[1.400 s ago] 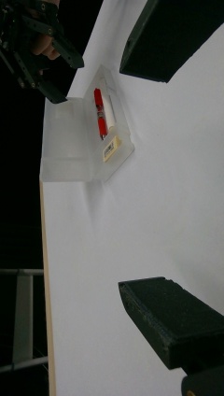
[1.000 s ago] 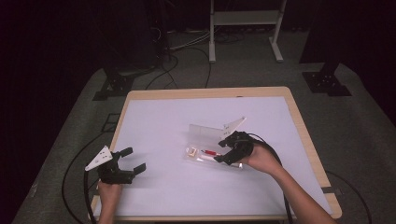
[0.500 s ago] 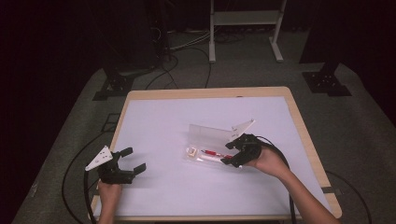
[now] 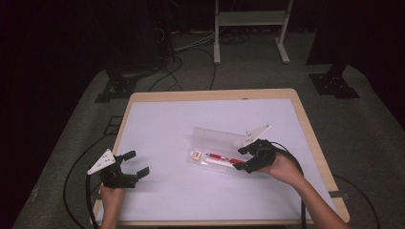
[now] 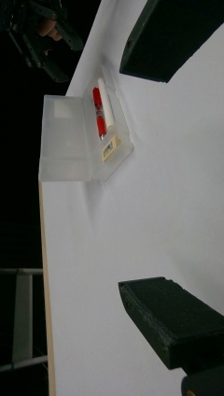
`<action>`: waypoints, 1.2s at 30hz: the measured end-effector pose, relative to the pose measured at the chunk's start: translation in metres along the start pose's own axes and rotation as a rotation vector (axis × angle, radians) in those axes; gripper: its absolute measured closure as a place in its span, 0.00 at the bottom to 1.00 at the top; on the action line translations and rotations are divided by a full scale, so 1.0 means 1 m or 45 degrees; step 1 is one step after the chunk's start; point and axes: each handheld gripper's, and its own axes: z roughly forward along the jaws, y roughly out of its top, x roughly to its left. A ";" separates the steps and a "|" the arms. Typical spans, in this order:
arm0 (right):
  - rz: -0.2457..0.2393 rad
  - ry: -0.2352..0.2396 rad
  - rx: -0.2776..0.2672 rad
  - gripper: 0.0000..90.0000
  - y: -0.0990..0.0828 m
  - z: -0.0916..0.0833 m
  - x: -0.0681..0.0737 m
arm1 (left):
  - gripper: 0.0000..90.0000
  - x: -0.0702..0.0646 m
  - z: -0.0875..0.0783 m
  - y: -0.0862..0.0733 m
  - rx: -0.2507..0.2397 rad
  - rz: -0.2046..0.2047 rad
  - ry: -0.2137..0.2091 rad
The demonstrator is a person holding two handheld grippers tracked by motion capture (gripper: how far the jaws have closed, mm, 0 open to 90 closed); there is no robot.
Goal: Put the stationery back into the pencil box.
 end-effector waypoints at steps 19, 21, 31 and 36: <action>0.044 -0.018 -0.004 0.40 -0.023 -0.011 -0.001 | 0.00 -0.001 0.000 0.000 -0.003 -0.004 0.004; 0.048 -0.021 -0.008 0.40 -0.025 -0.012 -0.001 | 0.00 -0.001 0.000 0.000 -0.001 -0.002 0.004; 0.067 -0.035 -0.012 0.40 -0.036 -0.018 -0.002 | 0.00 -0.001 0.000 0.000 0.003 0.002 0.007; 0.075 -0.039 -0.009 0.40 -0.044 -0.020 -0.002 | 0.00 -0.001 0.000 0.000 0.004 0.002 0.007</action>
